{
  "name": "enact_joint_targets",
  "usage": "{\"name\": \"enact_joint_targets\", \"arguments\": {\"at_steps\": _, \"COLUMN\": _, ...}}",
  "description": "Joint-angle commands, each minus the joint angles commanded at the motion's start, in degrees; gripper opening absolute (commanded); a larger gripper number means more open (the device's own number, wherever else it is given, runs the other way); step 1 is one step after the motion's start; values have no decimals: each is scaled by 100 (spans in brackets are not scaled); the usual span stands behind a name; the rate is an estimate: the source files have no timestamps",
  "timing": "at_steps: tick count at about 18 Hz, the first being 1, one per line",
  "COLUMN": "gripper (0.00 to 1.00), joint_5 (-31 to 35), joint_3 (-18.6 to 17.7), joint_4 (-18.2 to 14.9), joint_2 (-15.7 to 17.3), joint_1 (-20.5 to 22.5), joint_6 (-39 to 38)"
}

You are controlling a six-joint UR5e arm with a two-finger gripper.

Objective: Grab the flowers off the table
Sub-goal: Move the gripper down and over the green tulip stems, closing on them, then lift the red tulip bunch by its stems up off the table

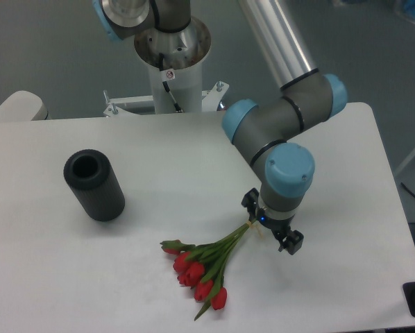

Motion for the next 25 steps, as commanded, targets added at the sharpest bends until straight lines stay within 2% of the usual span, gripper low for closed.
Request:
{"name": "enact_joint_targets", "arguments": {"at_steps": 4, "gripper": 100, "joint_5": -9, "joint_3": -245, "joint_4": 18, "joint_2": 0, "joint_1": -105, "joint_6": -194}}
{"name": "enact_joint_targets", "arguments": {"at_steps": 9, "gripper": 100, "joint_5": -123, "joint_3": -501, "joint_4": 571, "joint_2": -62, "joint_1": -334, "joint_6": -1028}}
{"name": "enact_joint_targets", "arguments": {"at_steps": 12, "gripper": 99, "joint_5": -123, "joint_3": -510, "joint_4": 589, "joint_2": -123, "joint_1": -360, "joint_6": -1029}}
{"name": "enact_joint_targets", "arguments": {"at_steps": 13, "gripper": 91, "joint_5": -114, "joint_3": -510, "joint_4": 589, "joint_2": -158, "joint_1": -404, "joint_6": -1029}}
{"name": "enact_joint_targets", "arguments": {"at_steps": 14, "gripper": 77, "joint_5": -106, "joint_3": -519, "joint_4": 598, "joint_2": -184, "joint_1": -457, "joint_6": -1029}}
{"name": "enact_joint_targets", "arguments": {"at_steps": 19, "gripper": 5, "joint_5": -105, "joint_3": -484, "joint_4": 581, "joint_2": -176, "joint_1": -457, "joint_6": -1029}}
{"name": "enact_joint_targets", "arguments": {"at_steps": 20, "gripper": 0, "joint_5": -123, "joint_3": -466, "joint_4": 580, "joint_2": -158, "joint_1": -440, "joint_6": -1029}}
{"name": "enact_joint_targets", "arguments": {"at_steps": 25, "gripper": 0, "joint_5": -123, "joint_3": -466, "joint_4": 554, "joint_2": 26, "joint_1": -335, "joint_6": -1056}}
